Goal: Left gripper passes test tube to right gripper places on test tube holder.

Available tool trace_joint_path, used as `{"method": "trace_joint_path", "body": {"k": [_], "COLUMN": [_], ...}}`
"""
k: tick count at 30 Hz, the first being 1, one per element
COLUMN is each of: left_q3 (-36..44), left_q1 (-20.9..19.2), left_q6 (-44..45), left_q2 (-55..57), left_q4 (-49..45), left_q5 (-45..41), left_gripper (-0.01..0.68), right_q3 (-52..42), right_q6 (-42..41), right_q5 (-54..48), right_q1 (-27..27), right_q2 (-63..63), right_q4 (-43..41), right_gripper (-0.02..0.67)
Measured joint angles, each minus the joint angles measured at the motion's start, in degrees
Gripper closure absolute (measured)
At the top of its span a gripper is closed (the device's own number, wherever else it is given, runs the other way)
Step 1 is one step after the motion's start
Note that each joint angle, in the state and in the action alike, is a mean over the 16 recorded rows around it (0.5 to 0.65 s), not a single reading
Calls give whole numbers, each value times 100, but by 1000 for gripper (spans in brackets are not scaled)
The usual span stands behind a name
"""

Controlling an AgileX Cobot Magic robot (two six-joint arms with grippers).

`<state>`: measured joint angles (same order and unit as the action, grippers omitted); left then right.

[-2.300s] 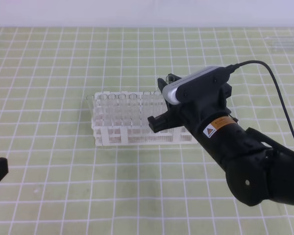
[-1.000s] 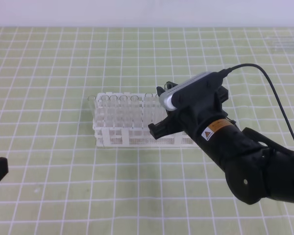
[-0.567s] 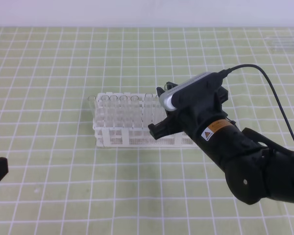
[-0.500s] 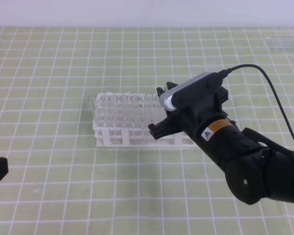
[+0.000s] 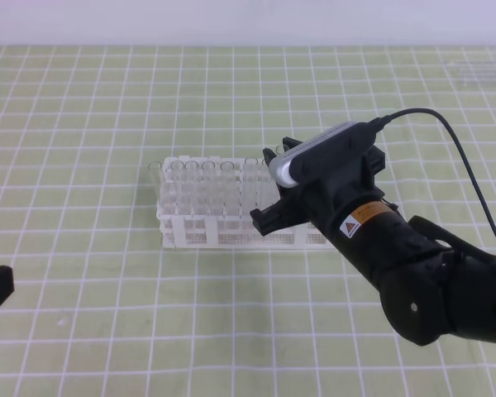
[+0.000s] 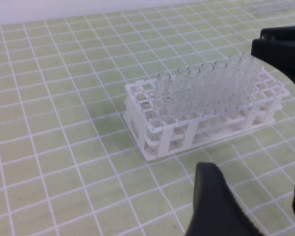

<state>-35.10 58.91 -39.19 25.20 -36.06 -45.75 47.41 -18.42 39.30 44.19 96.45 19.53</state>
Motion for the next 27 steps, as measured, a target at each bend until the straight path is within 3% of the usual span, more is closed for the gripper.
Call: {"method": "trace_joint_path", "body": {"k": [21, 27], "left_q3": [2, 3], "left_q1": [0, -1], "left_q6": [4, 4], "left_q2": [-11, -14], "left_q4": [14, 16], "left_q5": [-13, -15], "left_gripper": [641, 641], "right_q3": [0, 0], "right_q6": [-12, -266], "right_q5": [-57, -374], "right_q1": [-1, -5], "right_q2": [-351, -807], "right_q4": [16, 346], "right_gripper": [630, 635]}}
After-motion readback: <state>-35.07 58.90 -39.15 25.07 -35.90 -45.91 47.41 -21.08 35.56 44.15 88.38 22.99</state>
